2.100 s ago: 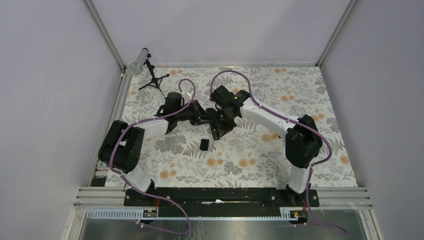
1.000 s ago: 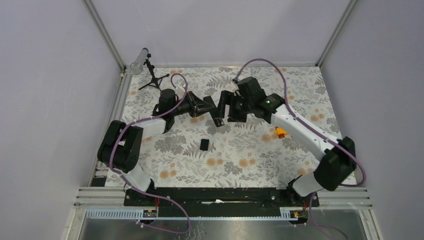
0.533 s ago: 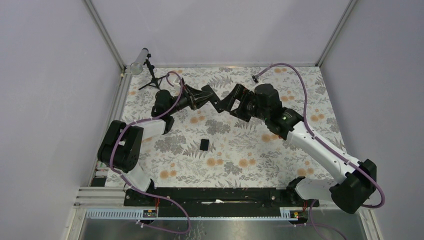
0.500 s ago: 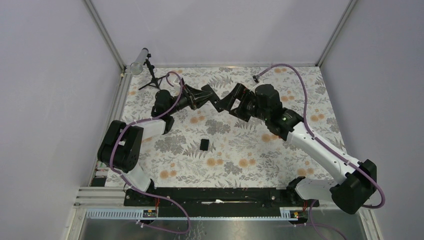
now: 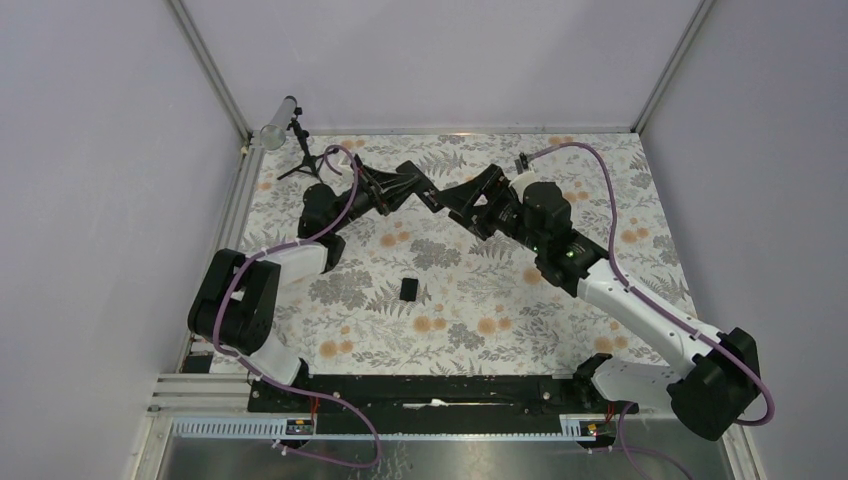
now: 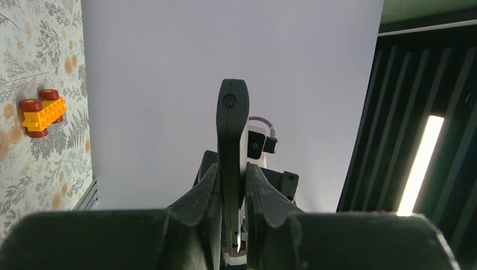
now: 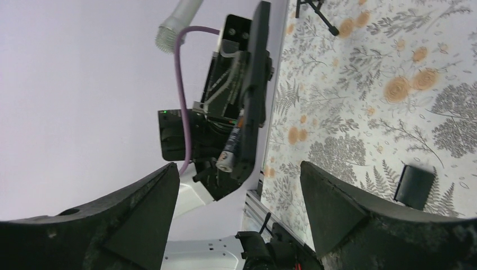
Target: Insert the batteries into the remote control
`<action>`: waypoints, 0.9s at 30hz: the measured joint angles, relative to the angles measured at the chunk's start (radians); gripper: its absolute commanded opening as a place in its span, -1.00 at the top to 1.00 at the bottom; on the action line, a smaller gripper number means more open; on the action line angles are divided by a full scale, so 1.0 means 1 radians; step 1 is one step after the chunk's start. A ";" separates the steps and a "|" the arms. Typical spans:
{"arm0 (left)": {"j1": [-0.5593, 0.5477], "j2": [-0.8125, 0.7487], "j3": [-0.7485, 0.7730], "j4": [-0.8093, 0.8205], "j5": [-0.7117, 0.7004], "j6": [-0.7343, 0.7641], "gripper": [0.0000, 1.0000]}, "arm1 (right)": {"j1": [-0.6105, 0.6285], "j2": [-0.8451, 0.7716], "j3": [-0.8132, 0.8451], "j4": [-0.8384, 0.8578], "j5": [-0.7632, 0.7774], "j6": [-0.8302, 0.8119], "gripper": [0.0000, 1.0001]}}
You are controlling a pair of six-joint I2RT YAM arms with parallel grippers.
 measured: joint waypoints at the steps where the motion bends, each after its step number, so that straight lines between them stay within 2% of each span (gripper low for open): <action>1: 0.000 0.000 -0.004 0.004 -0.002 -0.008 1.00 | 0.000 -0.002 0.000 0.013 0.000 0.000 -0.62; 9: -0.002 -0.010 -0.031 0.016 -0.018 -0.063 1.00 | -0.001 -0.010 -0.008 0.064 -0.010 0.031 -0.14; 17: -0.003 -0.069 -0.031 0.005 -0.023 -0.078 1.00 | -0.001 -0.009 -0.008 0.080 -0.020 0.037 -0.05; 27: -0.008 -0.071 -0.032 -0.016 -0.023 -0.080 1.00 | -0.001 -0.002 -0.008 0.088 -0.027 0.044 0.13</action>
